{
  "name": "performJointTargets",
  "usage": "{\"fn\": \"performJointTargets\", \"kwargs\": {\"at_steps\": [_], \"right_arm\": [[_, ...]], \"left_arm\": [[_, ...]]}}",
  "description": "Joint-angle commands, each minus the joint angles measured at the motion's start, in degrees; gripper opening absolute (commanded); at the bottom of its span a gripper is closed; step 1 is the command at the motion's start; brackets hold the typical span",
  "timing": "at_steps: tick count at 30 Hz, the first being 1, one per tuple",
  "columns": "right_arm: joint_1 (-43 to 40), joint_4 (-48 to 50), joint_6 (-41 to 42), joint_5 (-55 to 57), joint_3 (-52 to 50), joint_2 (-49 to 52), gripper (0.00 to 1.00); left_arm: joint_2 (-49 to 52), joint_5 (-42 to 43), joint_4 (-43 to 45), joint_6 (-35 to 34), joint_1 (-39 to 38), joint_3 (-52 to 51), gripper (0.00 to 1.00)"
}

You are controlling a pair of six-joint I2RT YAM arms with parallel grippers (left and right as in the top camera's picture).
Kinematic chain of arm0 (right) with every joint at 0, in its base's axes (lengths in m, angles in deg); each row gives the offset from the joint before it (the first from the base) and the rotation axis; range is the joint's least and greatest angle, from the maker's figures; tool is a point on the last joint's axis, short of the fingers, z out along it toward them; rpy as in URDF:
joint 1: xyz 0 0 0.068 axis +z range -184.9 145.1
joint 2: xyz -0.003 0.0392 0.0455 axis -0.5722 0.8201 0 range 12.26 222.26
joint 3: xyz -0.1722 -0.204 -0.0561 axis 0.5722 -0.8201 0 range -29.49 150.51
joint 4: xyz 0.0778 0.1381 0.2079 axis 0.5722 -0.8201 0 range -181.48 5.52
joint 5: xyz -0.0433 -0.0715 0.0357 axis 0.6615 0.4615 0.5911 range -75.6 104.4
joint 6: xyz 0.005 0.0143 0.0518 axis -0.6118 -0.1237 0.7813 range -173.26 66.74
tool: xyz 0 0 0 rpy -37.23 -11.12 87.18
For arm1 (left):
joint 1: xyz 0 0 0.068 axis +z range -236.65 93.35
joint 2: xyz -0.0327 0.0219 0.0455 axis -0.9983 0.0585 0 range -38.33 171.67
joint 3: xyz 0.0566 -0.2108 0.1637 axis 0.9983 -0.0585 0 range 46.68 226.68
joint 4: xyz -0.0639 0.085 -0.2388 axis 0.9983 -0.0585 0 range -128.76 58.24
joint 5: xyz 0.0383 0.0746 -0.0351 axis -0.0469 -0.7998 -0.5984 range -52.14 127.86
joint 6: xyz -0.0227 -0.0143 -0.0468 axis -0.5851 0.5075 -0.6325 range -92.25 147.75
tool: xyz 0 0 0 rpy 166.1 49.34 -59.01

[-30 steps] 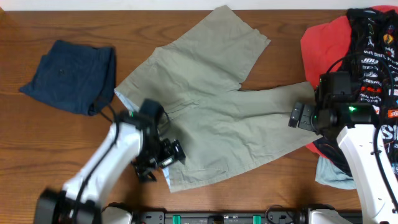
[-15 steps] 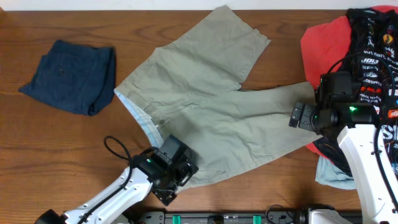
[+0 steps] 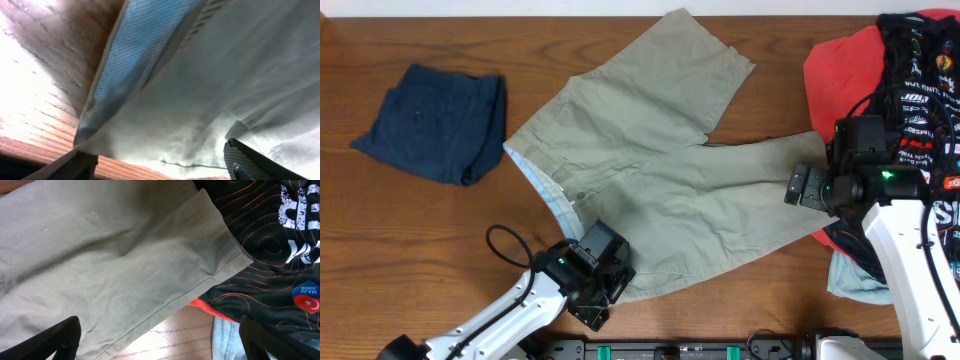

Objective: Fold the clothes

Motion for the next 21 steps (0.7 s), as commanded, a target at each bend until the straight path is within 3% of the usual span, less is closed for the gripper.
{"fn": "performJointTargets", "kwargs": {"at_steps": [1,5,7,8,14,17,21], "right_arm": [[-1.01,-0.07,0.66,-0.02,0.87,-0.35,0.99],[-1.01,-0.09,0.66,-0.02,0.87,-0.35,0.99],[-1.01,-0.09,0.66,-0.02,0.87,-0.35,0.99],[-0.98,-0.09,0.66,-0.02,0.87,-0.35,0.99],[-1.01,-0.92,0.63,0.02,0.87,-0.35,0.99],[-0.98,-1.66,1.42,-0.20,0.87,-0.35,0.99],[-0.98,-4.33,4.39,-6.36,0.72,-0.33,0.99]], "left_arm": [[0.37,1.60,-0.37,-0.44,-0.22,-0.81,0.81],[0.37,4.04,-0.37,-0.44,-0.20,-0.81,0.81],[0.39,0.57,-0.39,-0.44,-0.20,-0.81,0.80],[0.37,-2.49,-0.42,-0.44,-0.20,-0.81,0.74],[0.39,-20.17,-3.58,-0.37,-0.13,-0.81,0.06],[0.31,-22.32,-3.89,2.40,0.85,-0.79,0.06],[-0.68,-23.19,-6.60,11.06,6.23,0.46,0.06]]}}
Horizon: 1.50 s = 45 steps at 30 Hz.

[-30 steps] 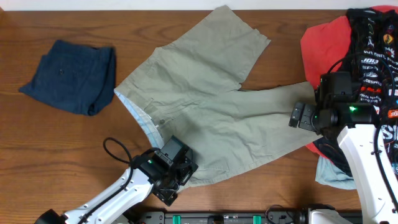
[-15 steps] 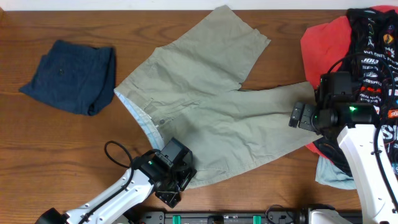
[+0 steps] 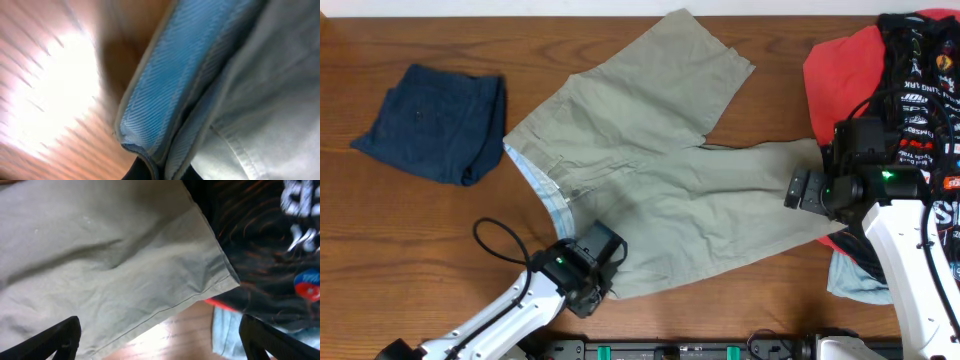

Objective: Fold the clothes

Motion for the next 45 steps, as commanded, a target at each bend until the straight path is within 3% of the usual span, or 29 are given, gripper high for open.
{"fn": "performJointTargets", "kwargs": {"at_steps": [1,5,9,17,24,26,30,32,34,40,45], "right_arm": [[-0.98,-1.66,3.15,-6.25,0.52,-0.33,0.99],[-0.92,-3.93,3.15,-11.17,-2.12,-0.33,0.99],[-0.92,-3.58,3.15,-16.52,-7.63,-0.33,0.99],[-0.94,-0.44,7.34,-22.43,-22.10,-0.35,0.99],[-0.94,15.15,16.87,-18.05,-32.24,-0.35,0.98],[-0.94,19.63,18.73,-18.05,-33.09,-0.35,0.92],[-0.94,24.17,21.20,-16.39,-33.07,-0.35,0.70],[-0.94,24.37,22.69,-13.90,-33.07,-0.35,0.40],[-0.94,24.33,22.60,-12.39,-33.07,-0.35,0.01],[-1.05,18.32,19.39,-10.88,-29.16,-2.45,0.01],[-2.86,4.79,14.12,-9.77,-16.68,-6.73,0.01]], "left_arm": [[-0.31,-8.48,-3.50,9.84,5.95,0.35,0.06],[-3.30,-8.46,-9.11,22.23,15.19,3.61,0.06],[-6.23,-6.51,-12.83,27.32,21.20,4.13,0.06],[-7.21,-4.37,-17.20,28.89,22.58,4.11,0.06],[-7.21,-3.50,-17.27,29.07,22.58,4.11,0.06],[-7.21,-3.50,-17.55,29.05,22.58,4.11,0.06],[-7.21,-3.52,-18.05,30.16,22.58,4.11,0.06],[-7.21,-3.50,-18.21,31.91,22.58,4.11,0.06],[-7.23,-3.50,-18.47,33.00,22.58,4.11,0.06],[-8.09,-3.45,-21.68,38.64,22.58,7.30,0.06],[-10.40,-3.37,-31.01,43.60,22.53,17.42,0.06]]}}
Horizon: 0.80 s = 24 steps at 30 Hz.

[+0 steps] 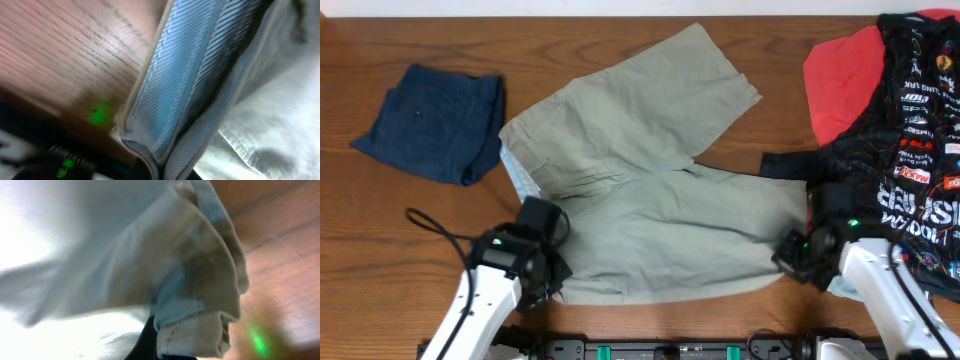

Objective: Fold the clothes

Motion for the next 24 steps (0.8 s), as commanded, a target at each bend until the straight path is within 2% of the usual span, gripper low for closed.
{"fn": "performJointTargets", "kwargs": {"at_steps": [1,6,12,16,21,24], "right_arm": [[-2.82,-5.22,-4.94,3.56,9.97,-3.72,0.01],[-6.51,-15.63,-10.51,4.74,23.37,-7.80,0.01],[-8.31,-18.73,-18.27,5.35,36.41,-9.20,0.01],[-8.09,-13.81,-21.03,4.83,39.52,-7.56,0.01],[-5.42,-3.98,-23.89,0.79,39.54,-2.23,0.01],[-2.60,3.04,-24.22,0.55,39.54,1.88,0.01]], "left_arm": [[-2.56,-0.72,-5.31,5.18,0.15,8.59,0.06],[-6.54,2.23,-13.68,5.11,-1.88,16.94,0.06],[-13.18,8.76,-16.02,3.76,-4.24,18.43,0.06],[-15.80,4.33,-13.55,3.76,-4.26,18.43,0.06],[-14.40,-6.27,-3.04,3.50,-4.26,18.40,0.06],[-11.47,-9.94,2.32,-0.17,-4.24,18.40,0.06]]}}
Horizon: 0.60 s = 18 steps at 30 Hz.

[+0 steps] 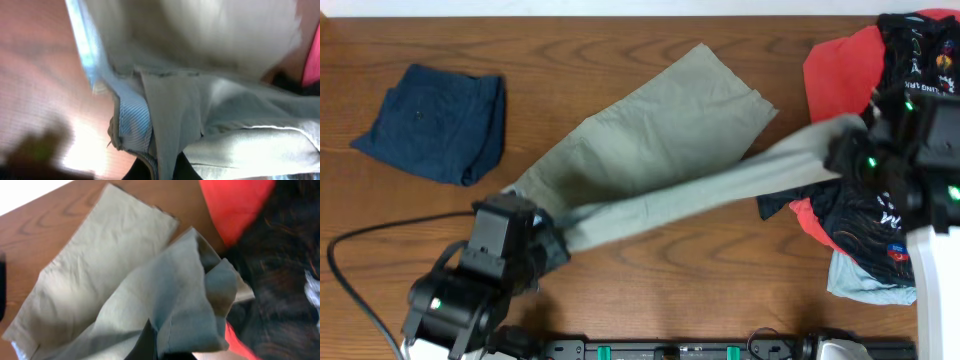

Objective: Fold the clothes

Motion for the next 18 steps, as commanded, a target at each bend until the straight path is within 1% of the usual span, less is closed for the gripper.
{"fn": "performJointTargets", "kwargs": {"at_steps": [1,4,6,11,13,15,16,17,18], "right_arm": [[2.86,5.70,-2.86,2.89,1.18,4.50,0.01],[5.90,11.76,-3.04,2.89,1.18,9.03,0.01],[7.82,15.91,-3.04,2.91,1.18,12.46,0.01],[11.17,25.14,-2.47,2.84,1.18,20.85,0.01],[12.68,30.53,-2.14,1.95,1.18,24.94,0.01],[14.23,36.94,-2.14,0.81,1.18,28.79,0.01],[15.06,40.44,-2.14,0.24,1.18,30.77,0.10],[15.69,43.21,-2.10,-0.04,1.18,32.35,0.30],[16.39,46.31,-1.73,-0.66,1.18,34.29,0.56]], "left_arm": [[3.56,-12.17,2.25,-4.90,0.44,0.63,0.06],[8.55,-15.85,3.52,-11.87,1.79,0.63,0.06],[12.50,-16.02,5.11,-14.34,3.72,0.63,0.06],[21.18,-15.98,11.39,-14.36,9.18,0.63,0.06],[24.50,-15.96,14.12,-14.36,11.56,0.63,0.06],[27.12,-15.82,16.72,-14.36,13.40,0.63,0.08],[28.52,-15.13,18.49,-14.34,14.38,0.63,0.25],[29.73,-14.53,19.78,-14.32,15.13,0.63,0.40],[30.93,-13.90,20.57,-14.32,15.91,0.63,0.60]]}}
